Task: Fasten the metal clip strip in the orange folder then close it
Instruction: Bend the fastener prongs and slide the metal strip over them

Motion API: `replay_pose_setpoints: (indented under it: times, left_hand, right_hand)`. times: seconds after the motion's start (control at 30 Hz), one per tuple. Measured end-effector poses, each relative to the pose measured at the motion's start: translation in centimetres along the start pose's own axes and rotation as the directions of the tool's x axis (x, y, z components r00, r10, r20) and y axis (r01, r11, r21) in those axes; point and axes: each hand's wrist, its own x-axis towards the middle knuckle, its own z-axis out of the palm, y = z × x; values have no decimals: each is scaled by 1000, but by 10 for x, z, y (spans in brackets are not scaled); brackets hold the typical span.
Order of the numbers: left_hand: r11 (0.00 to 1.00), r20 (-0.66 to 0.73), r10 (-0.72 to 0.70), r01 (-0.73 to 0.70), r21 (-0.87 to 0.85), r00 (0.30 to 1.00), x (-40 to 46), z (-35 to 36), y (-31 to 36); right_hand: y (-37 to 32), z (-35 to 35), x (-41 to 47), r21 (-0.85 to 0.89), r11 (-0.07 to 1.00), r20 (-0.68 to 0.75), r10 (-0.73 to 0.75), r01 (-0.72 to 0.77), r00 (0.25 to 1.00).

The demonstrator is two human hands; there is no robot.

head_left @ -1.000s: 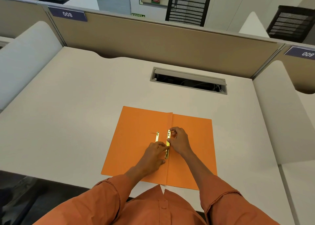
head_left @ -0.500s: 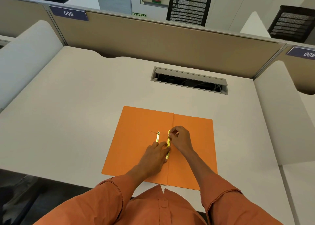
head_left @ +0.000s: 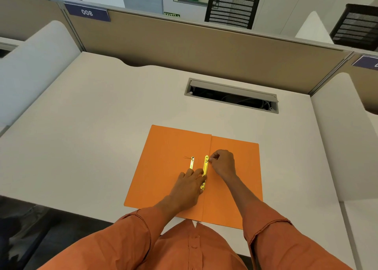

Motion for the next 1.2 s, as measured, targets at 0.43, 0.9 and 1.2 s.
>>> replay_pose_setpoints:
  times: [0.43, 0.9, 1.2]
  left_hand:
    - [1000, 6, -13, 13, 0, 1000, -1, 0, 2]
    - [1000, 6, -17, 17, 0, 1000, -1, 0, 3]
    - [1000, -20, -2, 2, 14, 1000, -2, 5, 1]
  right_hand:
    - [-9, 7, 10, -124, 992, 21, -3, 5, 1000]
    - [-29, 2, 18, -357, 897, 217, -192, 261, 957]
    - [-24, -11, 31, -41, 995, 158, 99, -94, 982]
